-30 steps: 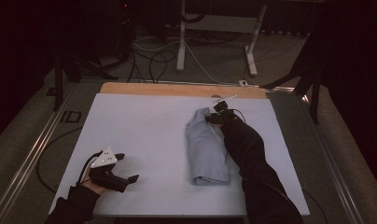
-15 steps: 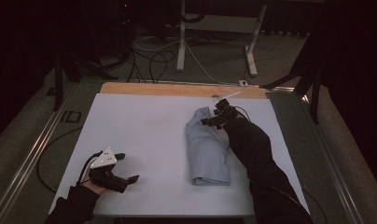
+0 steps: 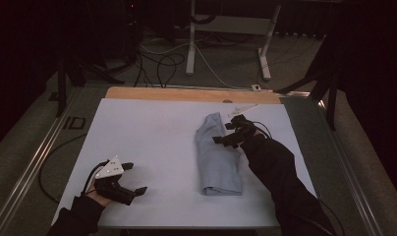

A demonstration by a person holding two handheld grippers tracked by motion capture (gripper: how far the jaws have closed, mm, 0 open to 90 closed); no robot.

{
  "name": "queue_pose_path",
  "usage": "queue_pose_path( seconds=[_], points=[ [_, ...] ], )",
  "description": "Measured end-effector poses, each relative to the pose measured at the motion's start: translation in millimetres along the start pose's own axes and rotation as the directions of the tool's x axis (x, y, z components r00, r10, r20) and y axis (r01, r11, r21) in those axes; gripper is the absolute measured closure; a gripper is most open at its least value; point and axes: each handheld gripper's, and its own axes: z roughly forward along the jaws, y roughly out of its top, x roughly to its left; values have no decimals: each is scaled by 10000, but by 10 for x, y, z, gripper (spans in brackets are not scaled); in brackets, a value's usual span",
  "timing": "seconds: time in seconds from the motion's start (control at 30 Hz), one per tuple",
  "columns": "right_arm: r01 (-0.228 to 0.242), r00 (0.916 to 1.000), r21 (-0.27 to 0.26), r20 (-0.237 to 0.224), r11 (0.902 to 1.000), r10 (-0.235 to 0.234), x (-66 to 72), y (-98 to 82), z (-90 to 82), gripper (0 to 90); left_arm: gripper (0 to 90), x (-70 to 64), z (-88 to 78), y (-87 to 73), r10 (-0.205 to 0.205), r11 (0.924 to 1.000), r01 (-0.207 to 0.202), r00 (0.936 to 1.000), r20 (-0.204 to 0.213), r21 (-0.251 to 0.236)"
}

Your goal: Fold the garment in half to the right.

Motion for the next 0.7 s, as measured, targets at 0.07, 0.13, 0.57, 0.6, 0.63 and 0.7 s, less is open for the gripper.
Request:
queue_pose_path(
  seconds=[0.07,0.13,0.57,0.6,0.63,0.7],
  points=[
    [120,9999,-167,-116,9998,-122,71,-4,-57,134,5,-2,-4,-1,30,10000,-30,10000,-44,26],
    [320,9992,-397,-235,9987,-330,154,0,-114,134,5,2,-6,-5,-37,10000,37,10000,-79,-7],
    [996,9856,-1448,-1218,9844,-1176,581,22,-342,142,5,28,-14,-32,-99,10000,99,9997,-228,13],
    [1069,9849,-1440,-1200,9838,-1246,605,20,-348,143,4,31,-13,-35,-83,10000,85,9997,-247,52],
    [1117,9830,-1451,-1288,9831,-1307,645,15,-359,144,4,36,-13,-37,-86,9999,88,9996,-276,81],
    [1190,9800,-1458,-1419,9821,-1398,693,2,-367,144,4,45,-16,-42,-175,9998,176,9994,-293,19]
  ],
)
